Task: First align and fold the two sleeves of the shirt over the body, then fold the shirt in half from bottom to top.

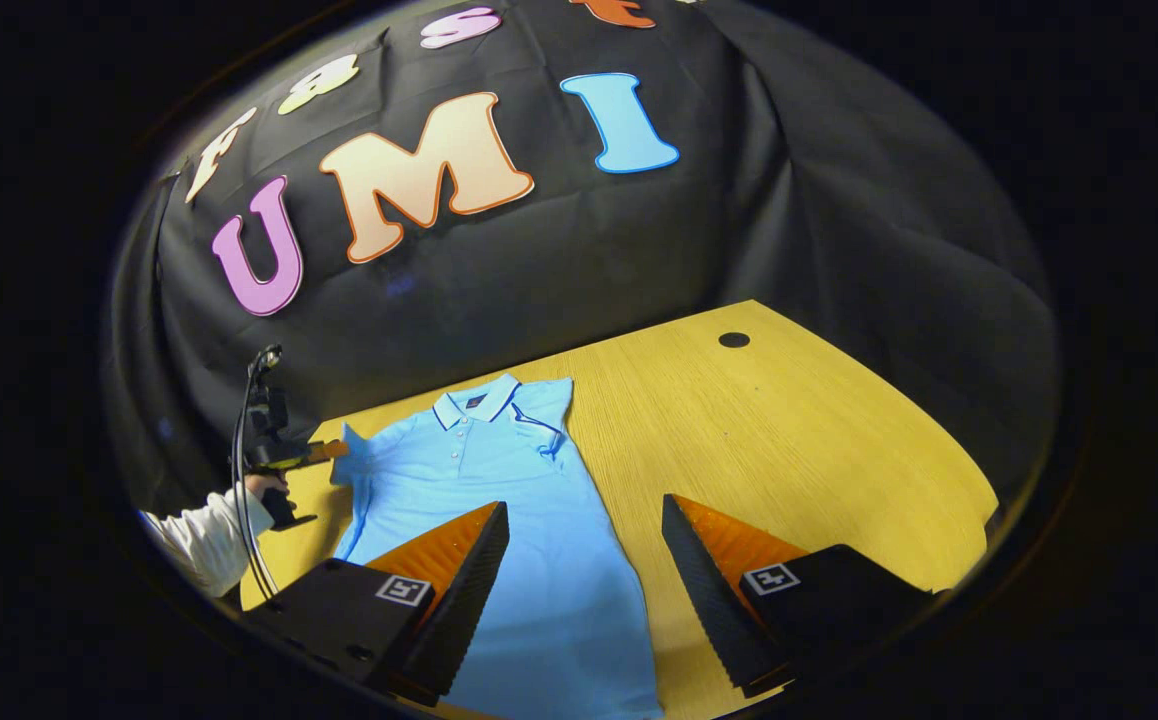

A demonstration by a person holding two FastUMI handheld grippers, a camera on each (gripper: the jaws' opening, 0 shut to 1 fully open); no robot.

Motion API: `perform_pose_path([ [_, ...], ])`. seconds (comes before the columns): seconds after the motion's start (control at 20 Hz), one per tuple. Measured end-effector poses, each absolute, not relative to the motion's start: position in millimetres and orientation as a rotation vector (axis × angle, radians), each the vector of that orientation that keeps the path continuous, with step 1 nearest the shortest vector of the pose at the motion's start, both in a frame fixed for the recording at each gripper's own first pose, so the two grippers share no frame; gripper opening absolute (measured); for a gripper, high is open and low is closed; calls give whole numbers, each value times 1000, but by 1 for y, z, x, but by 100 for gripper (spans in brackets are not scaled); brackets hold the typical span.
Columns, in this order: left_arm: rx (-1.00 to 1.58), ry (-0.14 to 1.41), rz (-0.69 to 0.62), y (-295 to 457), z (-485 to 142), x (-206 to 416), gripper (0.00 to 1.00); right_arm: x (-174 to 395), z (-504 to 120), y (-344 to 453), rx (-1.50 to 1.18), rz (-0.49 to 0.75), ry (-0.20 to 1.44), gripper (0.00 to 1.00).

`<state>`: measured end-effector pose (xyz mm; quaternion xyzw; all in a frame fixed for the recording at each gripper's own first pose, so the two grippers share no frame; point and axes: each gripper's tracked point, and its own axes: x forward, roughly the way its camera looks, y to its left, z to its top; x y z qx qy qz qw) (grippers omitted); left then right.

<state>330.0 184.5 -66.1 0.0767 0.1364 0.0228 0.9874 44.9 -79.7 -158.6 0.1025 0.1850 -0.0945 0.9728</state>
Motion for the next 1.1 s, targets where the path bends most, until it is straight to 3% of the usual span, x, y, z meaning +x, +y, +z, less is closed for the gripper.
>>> perform_pose_path([
  [0.1, 169, 271, -17, 146, -59, 337, 0, 46, -158, -79, 207, -184, 373, 92],
  [0.2, 165, 268, -74, 104, -63, 347, 0, 46, -156, -79, 203, -184, 365, 92],
  [0.25, 169, 276, -98, 88, -67, 350, 0, 43, -156, -82, 194, -188, 366, 97],
  [0.55, 206, 364, -178, 15, -108, 360, 3, 22, -173, -85, 155, -215, 394, 97],
  [0.6, 192, 381, -198, 6, -114, 354, 12, 17, -179, -85, 145, -220, 404, 97],
  [0.8, 185, 370, -170, 8, -116, 320, 95, -2, -197, -83, 109, -235, 430, 97],
  [1.05, 144, 336, -143, 32, -107, 241, 96, -18, -225, -71, 113, -221, 456, 97],
  [1.1, 143, 328, -131, 40, -106, 222, 97, -26, -230, -68, 111, -217, 461, 92],
])
